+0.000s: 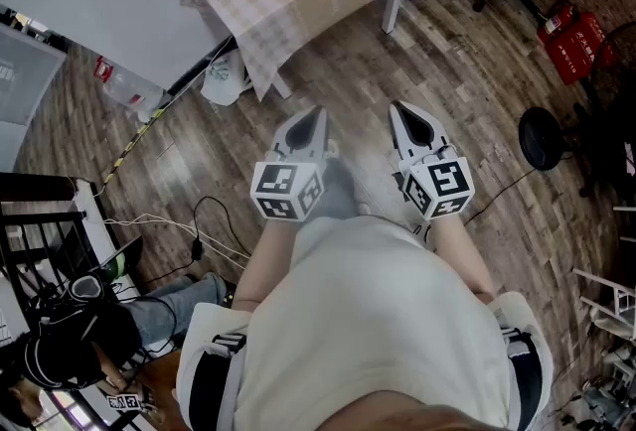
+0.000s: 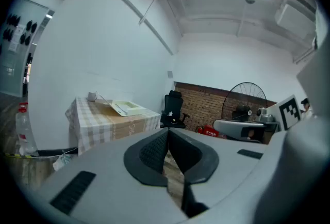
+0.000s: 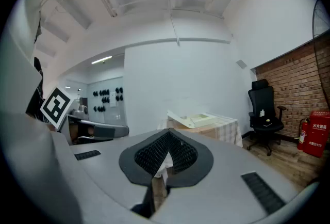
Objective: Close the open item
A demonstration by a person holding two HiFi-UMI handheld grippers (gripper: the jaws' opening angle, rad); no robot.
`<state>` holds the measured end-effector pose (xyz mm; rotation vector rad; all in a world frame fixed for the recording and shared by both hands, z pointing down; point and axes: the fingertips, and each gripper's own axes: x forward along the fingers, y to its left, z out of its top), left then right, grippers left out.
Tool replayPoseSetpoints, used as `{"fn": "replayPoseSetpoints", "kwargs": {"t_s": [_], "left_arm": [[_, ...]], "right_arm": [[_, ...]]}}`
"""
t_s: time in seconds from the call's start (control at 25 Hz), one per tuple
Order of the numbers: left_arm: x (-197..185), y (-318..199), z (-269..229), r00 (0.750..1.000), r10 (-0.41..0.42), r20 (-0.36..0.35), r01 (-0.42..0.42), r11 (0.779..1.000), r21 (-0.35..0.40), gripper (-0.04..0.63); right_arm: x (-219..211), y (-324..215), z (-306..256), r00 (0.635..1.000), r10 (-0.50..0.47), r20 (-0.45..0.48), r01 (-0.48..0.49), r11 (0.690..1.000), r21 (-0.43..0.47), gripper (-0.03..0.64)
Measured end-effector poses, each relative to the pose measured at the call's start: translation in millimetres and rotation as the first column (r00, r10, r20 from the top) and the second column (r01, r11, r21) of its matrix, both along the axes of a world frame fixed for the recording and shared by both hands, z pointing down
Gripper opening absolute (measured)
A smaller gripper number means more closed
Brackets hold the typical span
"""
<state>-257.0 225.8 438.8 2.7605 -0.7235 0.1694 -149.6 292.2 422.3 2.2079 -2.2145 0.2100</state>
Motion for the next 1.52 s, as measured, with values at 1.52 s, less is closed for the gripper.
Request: {"fn": "replayPoseSetpoints", "kwargs": {"t_s": [1.52], "left_arm": [[68.6,-284.2,10.3,0.991,-0.13,0.029,0.131,0.991,-0.031,0.006]], "right_arm": [[90.7,-247.1,-16.4,0.997,-0.073,0.004,0.073,0.997,-0.022,0.0]]}}
